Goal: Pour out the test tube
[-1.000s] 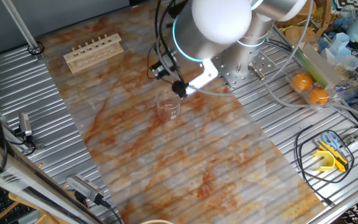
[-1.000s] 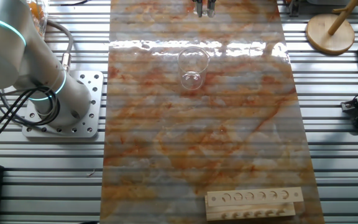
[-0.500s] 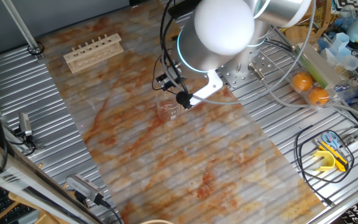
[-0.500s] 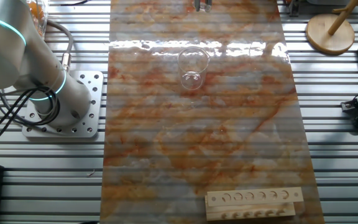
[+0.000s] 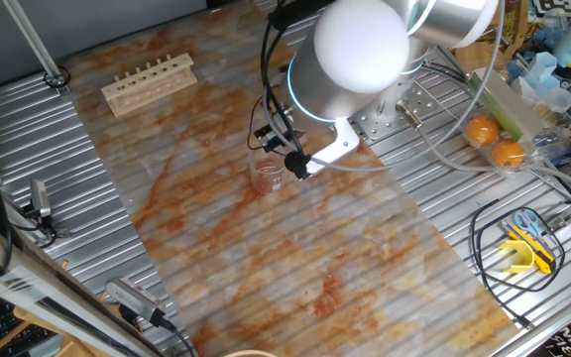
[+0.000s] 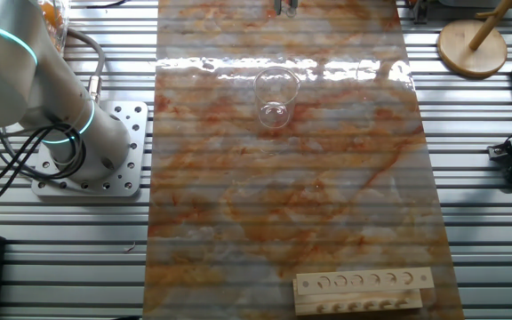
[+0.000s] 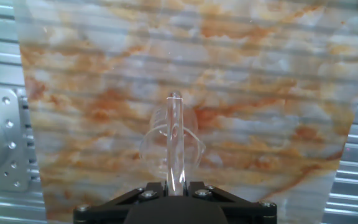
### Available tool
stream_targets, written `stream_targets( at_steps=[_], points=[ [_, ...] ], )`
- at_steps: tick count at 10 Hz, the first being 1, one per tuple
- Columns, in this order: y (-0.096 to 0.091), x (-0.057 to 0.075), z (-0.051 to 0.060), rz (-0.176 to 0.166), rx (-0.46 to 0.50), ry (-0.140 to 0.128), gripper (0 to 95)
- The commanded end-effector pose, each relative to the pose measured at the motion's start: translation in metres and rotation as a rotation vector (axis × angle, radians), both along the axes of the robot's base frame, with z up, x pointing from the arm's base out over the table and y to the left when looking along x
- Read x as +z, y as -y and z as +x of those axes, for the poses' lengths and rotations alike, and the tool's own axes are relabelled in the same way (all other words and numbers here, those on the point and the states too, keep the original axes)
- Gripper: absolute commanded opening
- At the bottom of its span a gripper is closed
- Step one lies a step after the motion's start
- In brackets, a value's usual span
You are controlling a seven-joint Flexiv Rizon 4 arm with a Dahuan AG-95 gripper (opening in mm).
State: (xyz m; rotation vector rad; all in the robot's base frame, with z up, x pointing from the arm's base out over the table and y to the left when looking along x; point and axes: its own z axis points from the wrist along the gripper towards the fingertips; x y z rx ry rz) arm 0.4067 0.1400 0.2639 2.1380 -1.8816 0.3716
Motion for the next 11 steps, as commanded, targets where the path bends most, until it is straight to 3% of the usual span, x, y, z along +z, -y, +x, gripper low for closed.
stream_targets(
  at_steps=[1,3,6,11],
  points=[
    [0.003,-0.006,0.000,0.049,-0.003,-0.012,0.0],
    [0.004,-0.014,0.003,0.095,-0.010,-0.013,0.0],
    [0.003,-0.015,0.003,0.097,-0.001,-0.016,0.0],
    [-0.006,-0.025,0.002,0.130,-0.004,-0.010,0.0]
  ],
)
